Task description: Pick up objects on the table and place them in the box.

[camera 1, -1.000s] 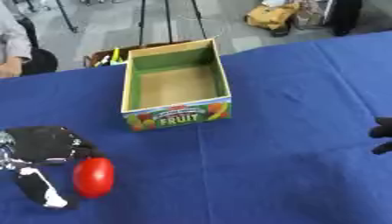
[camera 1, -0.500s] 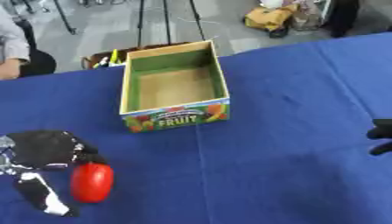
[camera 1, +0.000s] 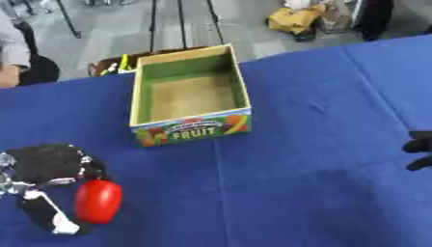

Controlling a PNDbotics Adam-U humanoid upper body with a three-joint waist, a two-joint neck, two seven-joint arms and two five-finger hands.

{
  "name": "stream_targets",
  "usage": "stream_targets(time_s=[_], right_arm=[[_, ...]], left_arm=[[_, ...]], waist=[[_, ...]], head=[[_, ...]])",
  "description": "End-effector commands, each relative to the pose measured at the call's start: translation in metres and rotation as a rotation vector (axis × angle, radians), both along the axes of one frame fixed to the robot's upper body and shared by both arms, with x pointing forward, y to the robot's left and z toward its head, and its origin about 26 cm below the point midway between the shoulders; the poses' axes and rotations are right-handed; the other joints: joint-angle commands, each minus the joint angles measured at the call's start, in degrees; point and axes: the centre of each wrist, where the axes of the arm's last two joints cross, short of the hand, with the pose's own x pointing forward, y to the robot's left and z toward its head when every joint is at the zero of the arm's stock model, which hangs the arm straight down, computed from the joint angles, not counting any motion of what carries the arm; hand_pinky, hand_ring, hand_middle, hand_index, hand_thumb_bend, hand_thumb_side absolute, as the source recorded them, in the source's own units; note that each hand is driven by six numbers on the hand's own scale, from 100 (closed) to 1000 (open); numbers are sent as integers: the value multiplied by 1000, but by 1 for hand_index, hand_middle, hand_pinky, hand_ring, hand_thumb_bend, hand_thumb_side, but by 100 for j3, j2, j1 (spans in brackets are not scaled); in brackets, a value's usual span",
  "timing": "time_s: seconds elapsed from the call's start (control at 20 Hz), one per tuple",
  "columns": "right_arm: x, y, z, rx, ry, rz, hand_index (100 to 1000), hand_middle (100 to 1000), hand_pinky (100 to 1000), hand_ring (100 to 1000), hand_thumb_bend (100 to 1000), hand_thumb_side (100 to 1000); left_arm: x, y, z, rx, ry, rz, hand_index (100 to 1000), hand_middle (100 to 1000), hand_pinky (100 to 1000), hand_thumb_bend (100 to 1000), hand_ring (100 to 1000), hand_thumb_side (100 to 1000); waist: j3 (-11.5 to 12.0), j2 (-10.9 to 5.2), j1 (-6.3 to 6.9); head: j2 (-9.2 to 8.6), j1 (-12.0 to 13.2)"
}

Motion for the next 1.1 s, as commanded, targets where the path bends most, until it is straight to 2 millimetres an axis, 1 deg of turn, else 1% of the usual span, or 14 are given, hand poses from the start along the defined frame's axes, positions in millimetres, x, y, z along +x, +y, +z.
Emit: stream_targets(time_s=[0.05,0.1,0.15,0.25,0.4,0.5,0.7,0.85,1.1], right_arm=[[-2,0,7,-7,-26,-2,751,587,498,662,100,948],[-2,0,7,-7,-26,-3,751,587,498,662,101,948],[-2,0,7,-7,-26,-3,752,587,498,662,102,948],[-2,0,7,-8,-25,-4,752,587,499,662,102,947],[-2,0,6,-8,-23,-4,752,587,502,662,102,947],[-2,0,6,-7,-22,-5,752,587,503,662,104,946],[-3,-1,6,-6,-22,-8,752,587,503,662,105,946],[-3,-1,6,-6,-22,-10,752,587,503,662,105,946],[-3,-2,6,-5,-21,-14,753,587,503,663,107,944]], left_arm=[[0,5,10,-60,-28,12,675,457,110,353,371,612],[0,6,10,-83,-28,11,656,441,100,330,356,607],[-1,6,9,-103,-26,10,629,418,100,287,337,612],[-2,7,8,-131,-13,7,605,400,100,220,321,583],[-5,8,8,-168,7,2,579,378,100,108,302,568],[-8,9,10,-192,13,-3,566,364,100,100,289,555],[-15,11,19,-240,14,-14,556,352,100,100,278,557],[-21,12,31,-288,-7,-24,553,348,100,100,273,552],[-30,14,55,-379,-61,-26,543,333,100,100,257,541]], waist=[[11,-85,-34],[10,-86,-37],[11,-88,-38],[11,-93,-38],[13,-104,-38],[13,-109,-37],[11,-115,-37],[17,-117,-36],[30,-121,-28]], head=[[-70,-10],[-72,-11],[-74,-12],[-77,-12],[-81,-26],[-88,-39],[-107,-61],[-120,-76],[-92,-72]])
